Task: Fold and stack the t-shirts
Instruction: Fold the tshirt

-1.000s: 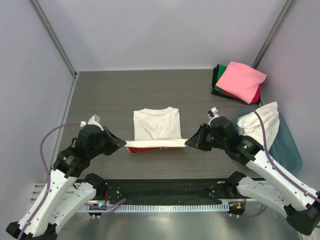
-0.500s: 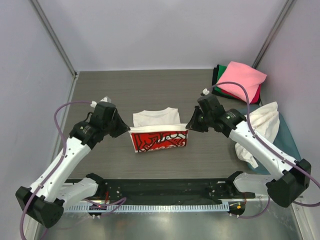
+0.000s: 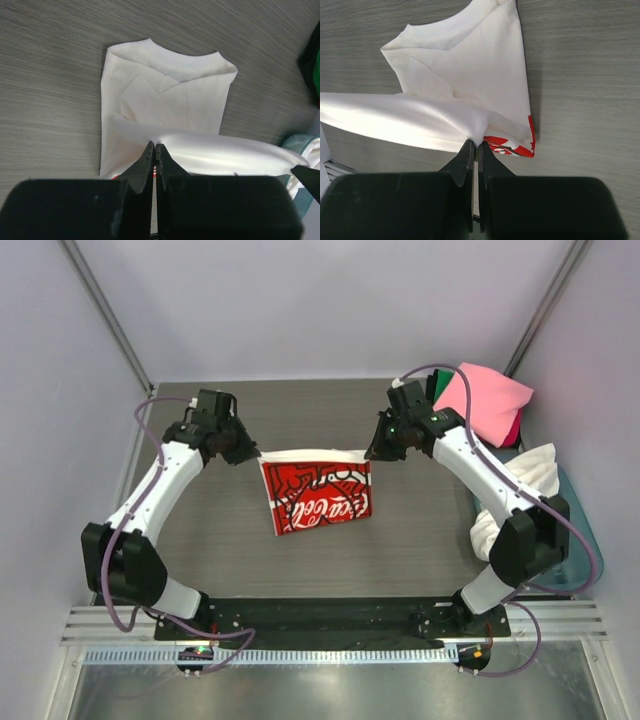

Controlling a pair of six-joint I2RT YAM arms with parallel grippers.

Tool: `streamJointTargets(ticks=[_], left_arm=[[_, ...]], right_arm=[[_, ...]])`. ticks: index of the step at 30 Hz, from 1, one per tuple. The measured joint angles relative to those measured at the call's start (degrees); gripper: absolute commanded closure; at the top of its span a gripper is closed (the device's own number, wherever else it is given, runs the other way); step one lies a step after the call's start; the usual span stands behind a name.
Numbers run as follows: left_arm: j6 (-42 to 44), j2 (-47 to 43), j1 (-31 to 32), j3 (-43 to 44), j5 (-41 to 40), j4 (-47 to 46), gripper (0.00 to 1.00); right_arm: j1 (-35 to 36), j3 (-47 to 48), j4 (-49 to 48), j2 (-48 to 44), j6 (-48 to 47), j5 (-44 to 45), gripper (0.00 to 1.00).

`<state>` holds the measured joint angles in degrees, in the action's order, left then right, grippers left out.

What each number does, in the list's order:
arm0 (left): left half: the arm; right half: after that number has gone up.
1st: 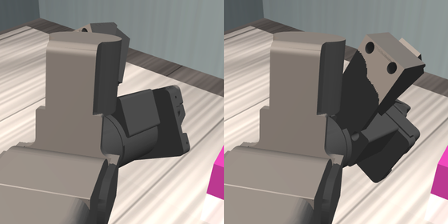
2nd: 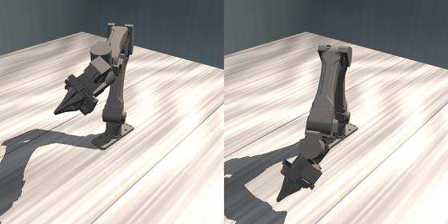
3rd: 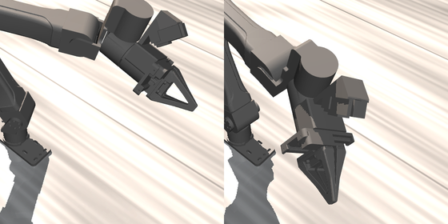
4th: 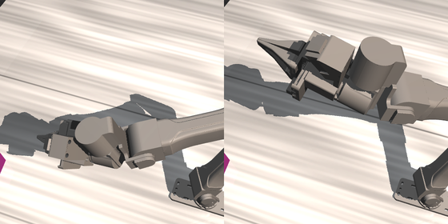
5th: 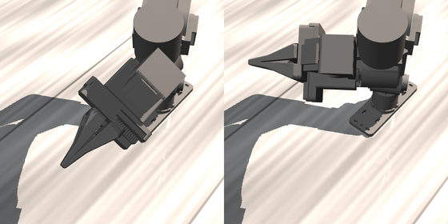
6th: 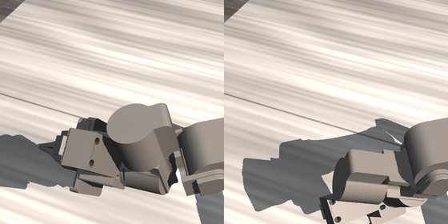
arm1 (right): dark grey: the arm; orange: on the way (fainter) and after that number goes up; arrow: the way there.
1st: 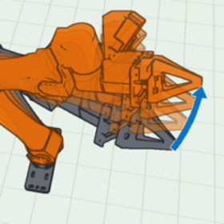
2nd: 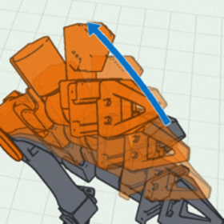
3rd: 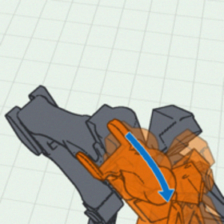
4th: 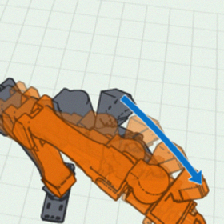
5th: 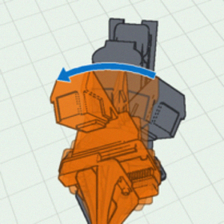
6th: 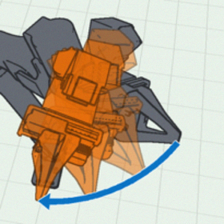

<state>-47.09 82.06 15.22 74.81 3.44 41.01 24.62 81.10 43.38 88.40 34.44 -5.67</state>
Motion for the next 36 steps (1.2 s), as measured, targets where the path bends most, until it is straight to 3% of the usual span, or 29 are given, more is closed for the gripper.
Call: streamJointTargets(ticks=[13,19,20,21,24,27,28,32,36], left_arm=[[2.64,11.28,-4.35,5.35,2.84,-0.11,0.98],[3.45,21.66,-6.82,12.11,3.69,-0.17,0.97],[3.80,24.17,-7.19,13.79,3.89,0.00,0.96],[4.04,26.45,-7.50,15.28,3.98,0.17,0.96],[4.87,34.53,-8.57,21.05,4.13,1.22,0.83],[5.86,40.26,-10.16,25.22,4.17,3.26,0.59],[6.08,42.18,-10.88,26.82,4.24,4.11,0.45],[7.69,48.37,-13.29,35.85,4.57,9.07,0.41],[8.83,46.01,-14.34,36.04,4.07,10.29,0.41]], right_arm=[[-2.58,13.16,-0.44,18.05,-4.57,-4.09,0.99],[-3.13,21.46,-0.57,26.49,-5.35,-5.68,0.98],[-3.28,22.86,-0.35,28.11,-5.40,-6.01,0.93],[-3.39,24.52,-0.37,30.10,-5.40,-6.43,0.71],[-3.87,30.32,0.50,35.91,-5.66,-7.58,0.40],[-4.52,39.65,0.70,43.10,-6.51,-9.31,0.34],[-4.74,41.55,0.39,44.48,-6.69,-9.75,0.34],[-5.51,41.53,-0.46,44.89,-7.30,-11.65,0.35],[-6.16,27.39,-5.92,36.81,-7.34,-14.25,0.39]])
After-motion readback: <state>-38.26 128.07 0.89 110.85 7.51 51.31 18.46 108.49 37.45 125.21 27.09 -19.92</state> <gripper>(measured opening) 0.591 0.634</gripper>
